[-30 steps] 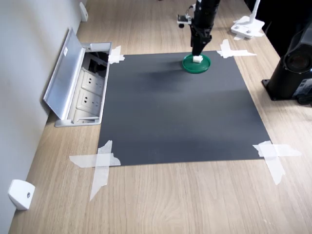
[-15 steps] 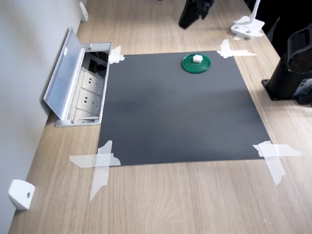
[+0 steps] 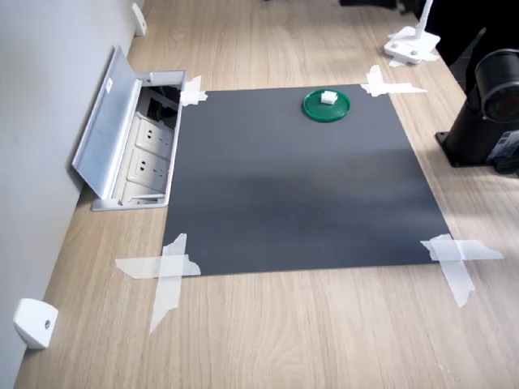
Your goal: Grasp a white terminal and put it on the green lid.
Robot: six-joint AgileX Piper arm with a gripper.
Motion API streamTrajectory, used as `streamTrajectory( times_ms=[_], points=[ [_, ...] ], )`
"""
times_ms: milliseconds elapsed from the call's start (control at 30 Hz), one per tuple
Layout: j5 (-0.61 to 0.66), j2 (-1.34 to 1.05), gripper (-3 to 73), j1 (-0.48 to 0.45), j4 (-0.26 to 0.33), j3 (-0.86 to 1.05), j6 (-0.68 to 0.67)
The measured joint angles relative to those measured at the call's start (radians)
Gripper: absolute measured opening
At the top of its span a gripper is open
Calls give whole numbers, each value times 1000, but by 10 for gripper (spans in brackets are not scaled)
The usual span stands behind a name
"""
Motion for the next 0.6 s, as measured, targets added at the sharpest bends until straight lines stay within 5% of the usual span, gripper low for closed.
streamTrajectory(
  times_ms=[600],
  points=[
    [-65,-384,-8,157,-54,311,82]
  ],
)
